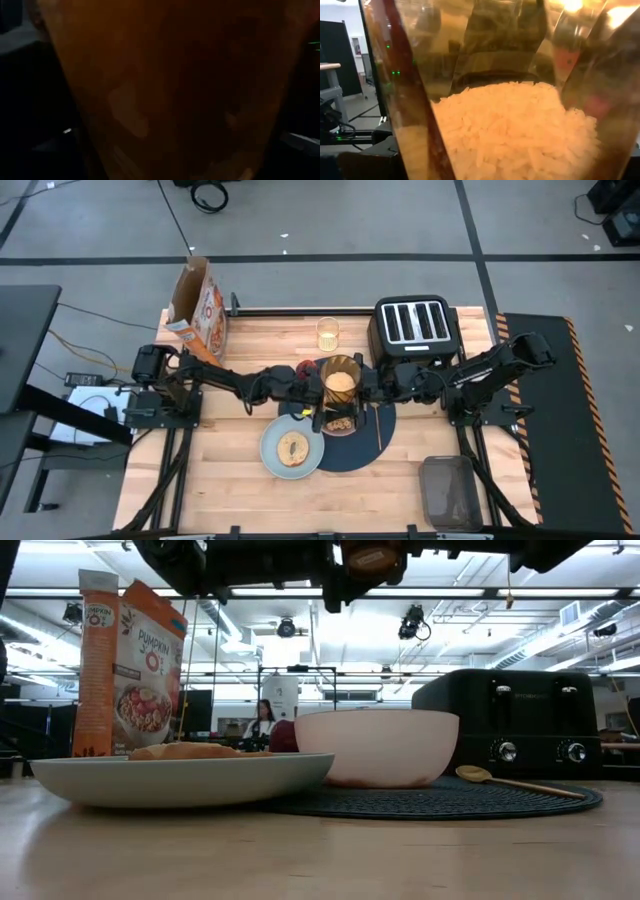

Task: Arrange a breakfast setting
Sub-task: Put the orange cup on the blue table mat to the top right of the pink bowl

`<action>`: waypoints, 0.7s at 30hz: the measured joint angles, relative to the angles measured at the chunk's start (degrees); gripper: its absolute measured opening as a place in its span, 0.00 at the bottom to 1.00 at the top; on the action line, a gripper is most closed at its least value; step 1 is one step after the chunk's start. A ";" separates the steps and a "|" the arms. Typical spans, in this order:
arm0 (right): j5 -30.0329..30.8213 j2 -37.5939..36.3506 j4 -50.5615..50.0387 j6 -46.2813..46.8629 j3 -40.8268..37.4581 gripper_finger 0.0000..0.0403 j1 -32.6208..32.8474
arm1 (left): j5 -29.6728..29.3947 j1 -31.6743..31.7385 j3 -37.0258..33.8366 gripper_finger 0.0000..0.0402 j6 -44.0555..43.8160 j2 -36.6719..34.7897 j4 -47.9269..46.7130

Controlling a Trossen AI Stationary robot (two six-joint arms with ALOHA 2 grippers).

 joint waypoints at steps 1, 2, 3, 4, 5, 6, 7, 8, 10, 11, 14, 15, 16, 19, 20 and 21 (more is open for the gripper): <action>0.01 0.00 -0.11 -0.05 0.00 0.84 0.00 | -0.20 0.04 0.08 0.91 -0.04 0.00 -0.53; 0.02 0.00 -0.49 -0.08 0.00 0.84 0.00 | -0.29 0.05 0.08 0.88 -0.05 0.00 -0.86; 0.05 0.00 -0.90 -0.05 0.00 0.84 0.00 | -0.32 0.05 0.08 0.85 0.00 0.00 -1.14; 0.06 0.00 -1.04 0.04 0.00 0.84 0.00 | -0.44 0.05 0.08 0.81 0.00 0.00 -1.26; 0.05 0.00 -1.10 0.06 0.00 0.84 0.00 | -0.39 0.05 0.08 0.78 0.00 -0.01 -1.44; 0.07 0.00 -1.31 0.27 0.00 0.85 0.00 | -0.41 0.05 0.08 0.75 0.00 -0.11 -1.88; 0.07 0.00 -1.54 0.45 0.00 0.85 0.00 | -0.46 0.18 0.08 0.75 0.00 -0.15 -2.27; 0.07 0.00 -1.64 0.55 0.00 0.86 0.01 | -0.41 0.24 0.08 0.75 -0.02 -0.17 -2.55; 0.12 0.00 -1.77 0.70 0.00 0.86 0.02 | -0.37 0.47 0.08 0.75 0.00 -0.28 -2.96; 0.13 -0.01 -1.90 0.71 0.00 0.86 0.02 | -0.32 0.50 0.08 0.75 0.00 -0.28 -3.01; 0.11 -0.36 -3.27 0.94 0.00 0.88 0.06 | -0.32 0.53 0.08 0.75 0.08 -0.72 -4.87; 0.17 -0.60 -4.12 0.91 0.00 0.89 0.17 | -0.35 0.53 0.08 0.75 0.05 -0.95 -6.33; 0.48 -1.00 -5.07 0.87 0.00 0.90 0.27 | -0.35 0.53 0.08 0.75 0.14 -0.98 -6.88; 1.61 -2.98 -7.97 0.93 -0.04 0.94 0.60 | -0.35 0.52 0.04 0.75 0.39 -1.93 -8.93; 1.62 -4.05 -9.90 1.08 -0.04 0.94 0.60 | -0.37 0.46 0.06 0.75 0.46 -2.00 -8.80; 1.62 -5.08 -11.70 1.09 -0.04 0.95 0.71 | -0.36 0.46 0.06 0.75 0.46 -2.05 -9.19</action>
